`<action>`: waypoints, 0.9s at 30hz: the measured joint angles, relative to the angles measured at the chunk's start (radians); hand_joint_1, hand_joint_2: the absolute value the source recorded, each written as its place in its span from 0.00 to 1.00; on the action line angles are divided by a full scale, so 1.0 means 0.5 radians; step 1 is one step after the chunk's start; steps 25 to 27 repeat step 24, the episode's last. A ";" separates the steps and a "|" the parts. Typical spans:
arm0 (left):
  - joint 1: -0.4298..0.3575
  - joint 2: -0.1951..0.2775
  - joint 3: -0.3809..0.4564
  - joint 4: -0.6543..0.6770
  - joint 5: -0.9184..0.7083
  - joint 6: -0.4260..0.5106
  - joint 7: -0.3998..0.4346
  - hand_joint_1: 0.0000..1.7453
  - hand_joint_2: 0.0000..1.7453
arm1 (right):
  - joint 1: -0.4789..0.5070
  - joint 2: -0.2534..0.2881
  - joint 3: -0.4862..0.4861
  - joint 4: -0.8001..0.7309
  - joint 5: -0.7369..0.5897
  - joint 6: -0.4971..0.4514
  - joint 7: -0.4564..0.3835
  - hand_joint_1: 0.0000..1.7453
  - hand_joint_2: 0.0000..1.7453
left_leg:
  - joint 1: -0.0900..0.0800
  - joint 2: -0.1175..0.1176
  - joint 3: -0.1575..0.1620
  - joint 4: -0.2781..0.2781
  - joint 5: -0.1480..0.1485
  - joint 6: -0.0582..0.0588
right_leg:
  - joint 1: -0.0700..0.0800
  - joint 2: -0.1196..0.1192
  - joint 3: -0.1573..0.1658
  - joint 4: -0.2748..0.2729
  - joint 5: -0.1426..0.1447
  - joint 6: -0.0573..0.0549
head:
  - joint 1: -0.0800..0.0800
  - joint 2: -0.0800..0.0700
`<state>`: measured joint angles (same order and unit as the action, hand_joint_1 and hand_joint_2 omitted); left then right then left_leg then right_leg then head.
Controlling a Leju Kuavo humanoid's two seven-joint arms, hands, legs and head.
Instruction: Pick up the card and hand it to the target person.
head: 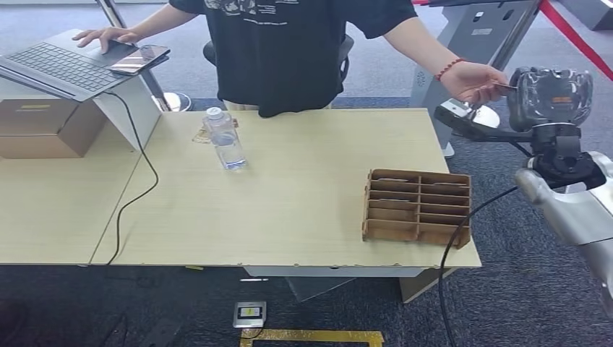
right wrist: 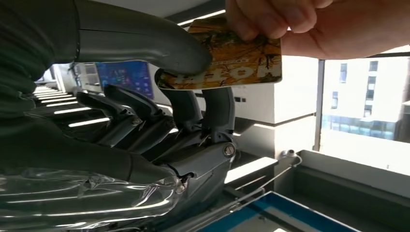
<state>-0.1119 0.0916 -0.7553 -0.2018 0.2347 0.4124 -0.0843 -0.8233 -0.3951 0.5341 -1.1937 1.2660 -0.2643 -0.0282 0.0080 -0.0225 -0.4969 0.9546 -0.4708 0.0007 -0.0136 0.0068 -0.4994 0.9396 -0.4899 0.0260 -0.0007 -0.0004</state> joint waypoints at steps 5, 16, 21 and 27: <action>-0.006 -0.003 -0.001 0.000 -0.011 -0.001 0.008 0.00 1.00 | -0.070 0.107 0.080 0.216 0.074 0.048 0.033 0.79 1.00 | 0.000 0.000 0.001 0.000 0.000 0.000 | 0.000 0.000 0.000 0.000 0.000 0.000 | 0.000 0.000; 0.004 -0.002 -0.001 0.000 0.009 -0.003 -0.001 0.00 1.00 | 0.034 0.162 0.071 0.244 -0.438 0.239 -0.050 0.00 1.00 | 0.000 0.000 0.003 0.002 0.000 0.000 | 0.000 0.000 -0.001 -0.001 0.000 0.000 | 0.000 0.000; 0.017 0.002 -0.001 0.000 0.029 0.010 -0.006 0.00 1.00 | 0.230 0.129 -0.052 0.027 -0.682 0.249 -0.049 0.00 1.00 | 0.000 0.001 0.004 0.002 0.000 0.000 | 0.000 0.001 -0.001 -0.002 0.000 0.000 | 0.000 0.000; 0.027 0.005 -0.001 0.000 0.041 0.018 -0.016 0.00 1.00 | 0.340 0.101 -0.125 -0.108 -0.764 0.247 -0.042 0.00 1.00 | 0.000 0.001 0.005 0.002 0.000 0.000 | 0.000 0.001 -0.001 -0.002 0.000 0.000 | 0.000 0.000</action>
